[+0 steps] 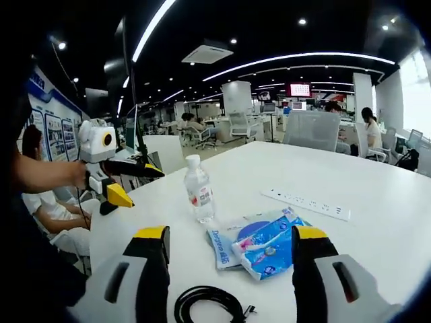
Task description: Arrange the tabletop items into an orderly group along one side of the table until the central work area is clear of visible clutter.
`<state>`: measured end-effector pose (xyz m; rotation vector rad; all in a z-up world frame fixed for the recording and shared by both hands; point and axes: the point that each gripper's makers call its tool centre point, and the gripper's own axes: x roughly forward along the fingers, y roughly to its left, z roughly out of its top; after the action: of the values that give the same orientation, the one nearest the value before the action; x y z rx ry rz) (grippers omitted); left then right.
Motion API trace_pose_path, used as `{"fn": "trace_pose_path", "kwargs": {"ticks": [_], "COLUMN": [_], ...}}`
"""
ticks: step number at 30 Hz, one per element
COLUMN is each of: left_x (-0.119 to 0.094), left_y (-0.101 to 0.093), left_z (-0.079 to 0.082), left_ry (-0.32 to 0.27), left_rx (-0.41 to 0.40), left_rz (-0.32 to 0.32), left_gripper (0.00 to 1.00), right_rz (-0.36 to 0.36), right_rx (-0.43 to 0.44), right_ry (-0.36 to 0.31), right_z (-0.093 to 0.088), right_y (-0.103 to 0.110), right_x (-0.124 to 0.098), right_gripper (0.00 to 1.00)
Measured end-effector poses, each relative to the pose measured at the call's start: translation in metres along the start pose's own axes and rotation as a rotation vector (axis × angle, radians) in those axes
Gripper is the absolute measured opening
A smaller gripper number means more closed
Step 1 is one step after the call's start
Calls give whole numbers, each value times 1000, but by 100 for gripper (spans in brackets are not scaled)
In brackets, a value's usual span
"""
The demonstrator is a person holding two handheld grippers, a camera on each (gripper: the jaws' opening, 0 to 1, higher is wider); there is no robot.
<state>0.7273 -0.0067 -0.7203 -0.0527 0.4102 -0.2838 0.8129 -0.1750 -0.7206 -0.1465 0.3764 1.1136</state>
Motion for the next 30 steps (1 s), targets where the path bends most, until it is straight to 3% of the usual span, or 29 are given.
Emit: {"fn": "trace_pose_path", "kwargs": {"ticks": [12,18,30], "left_x": [-3,-9,-13], "left_y": [-47,-52,-67], "left_z": [-1,-4,-22], "left_ry": [-29,-34,0], "left_rx": [-12,-26,-29], "left_rz": [10,6,-6], "left_gripper": [96,100,100], "right_rz": [-117,-152,-171], "right_rx": [57,62,51], "right_ry": [7,15,53], "right_z": [-37,-46,-62], "right_y": [-44,-54,-57], "right_x": [-73,-99,-126], "right_gripper": [79,84,91]}}
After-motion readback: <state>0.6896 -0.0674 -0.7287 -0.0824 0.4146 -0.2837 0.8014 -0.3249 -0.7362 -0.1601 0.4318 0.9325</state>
